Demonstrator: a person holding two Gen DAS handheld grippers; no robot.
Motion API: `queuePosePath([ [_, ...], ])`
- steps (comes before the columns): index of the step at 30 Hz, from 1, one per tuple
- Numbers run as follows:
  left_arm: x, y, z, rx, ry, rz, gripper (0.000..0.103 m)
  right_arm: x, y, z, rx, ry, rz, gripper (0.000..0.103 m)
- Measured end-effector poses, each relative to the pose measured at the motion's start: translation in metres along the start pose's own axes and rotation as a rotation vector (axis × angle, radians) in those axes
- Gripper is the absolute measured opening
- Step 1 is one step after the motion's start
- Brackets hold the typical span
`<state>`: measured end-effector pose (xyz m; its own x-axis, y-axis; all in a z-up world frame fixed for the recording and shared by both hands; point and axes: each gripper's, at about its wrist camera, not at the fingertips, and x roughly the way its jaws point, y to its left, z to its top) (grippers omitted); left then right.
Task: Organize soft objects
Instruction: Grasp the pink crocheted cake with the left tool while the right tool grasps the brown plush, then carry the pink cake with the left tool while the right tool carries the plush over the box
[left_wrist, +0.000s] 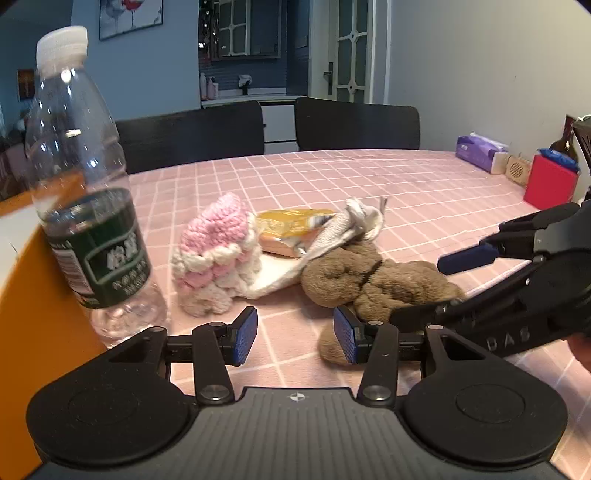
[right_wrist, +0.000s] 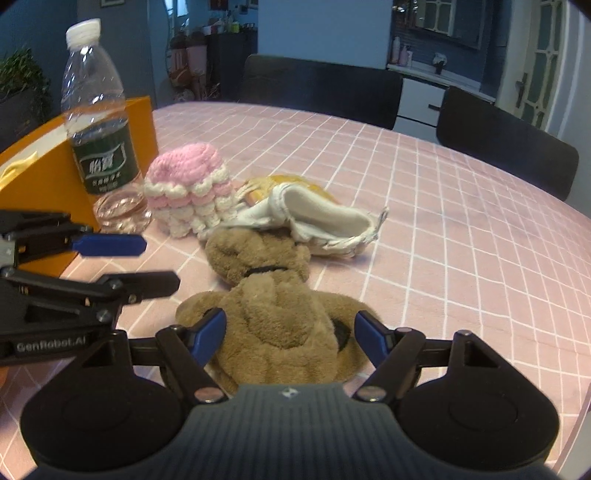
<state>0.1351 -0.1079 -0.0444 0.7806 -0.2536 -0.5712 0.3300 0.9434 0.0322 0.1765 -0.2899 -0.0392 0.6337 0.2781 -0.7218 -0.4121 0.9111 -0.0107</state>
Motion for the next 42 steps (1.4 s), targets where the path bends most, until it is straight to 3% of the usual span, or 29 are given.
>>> queuePosePath([
  [1,-0.002,-0.001,0.001,0.014,-0.011,0.016,0.054,0.002,0.001,-0.001,-0.002,0.015,0.015,0.056],
  [2,-0.003,-0.002,0.001,0.028,-0.02,0.03,0.055,0.001,0.002,-0.001,-0.001,0.019,0.017,0.055],
  [4,-0.006,-0.004,0.003,0.059,-0.038,0.059,0.056,-0.002,0.005,0.0,-0.032,0.03,0.003,0.042],
  [9,-0.005,-0.015,0.015,0.188,-0.09,0.188,0.059,-0.011,-0.002,0.004,-0.01,0.115,-0.042,0.04],
  [11,0.001,-0.023,0.023,0.268,-0.094,0.265,0.069,-0.012,-0.01,0.004,0.014,0.132,-0.05,0.04],
  [14,0.013,-0.03,0.037,0.344,-0.097,0.317,0.072,-0.013,-0.02,0.008,0.04,0.152,-0.053,0.041],
  [20,0.039,-0.027,0.048,0.385,0.018,0.243,0.073,-0.017,-0.023,0.01,0.03,0.13,-0.023,0.048],
  [25,0.043,-0.028,0.029,0.422,0.076,0.233,0.072,-0.019,-0.02,0.01,-0.015,0.077,-0.008,0.056],
  [29,0.047,-0.023,0.02,0.404,0.111,0.229,0.056,-0.013,-0.019,0.006,-0.023,0.085,-0.004,0.056],
  [32,0.045,-0.02,0.018,0.371,0.088,0.229,0.042,-0.01,-0.018,0.004,-0.04,0.087,-0.013,0.057],
  [35,0.035,-0.017,0.018,0.321,0.053,0.217,0.034,-0.009,-0.016,0.003,-0.059,0.094,-0.019,0.05],
  [40,0.007,-0.016,0.013,0.212,0.017,0.184,0.033,-0.016,-0.011,0.004,-0.087,0.101,-0.02,0.033],
  [42,-0.007,-0.016,0.01,0.184,0.014,0.146,0.033,-0.022,-0.01,0.008,-0.067,0.116,0.019,0.03],
])
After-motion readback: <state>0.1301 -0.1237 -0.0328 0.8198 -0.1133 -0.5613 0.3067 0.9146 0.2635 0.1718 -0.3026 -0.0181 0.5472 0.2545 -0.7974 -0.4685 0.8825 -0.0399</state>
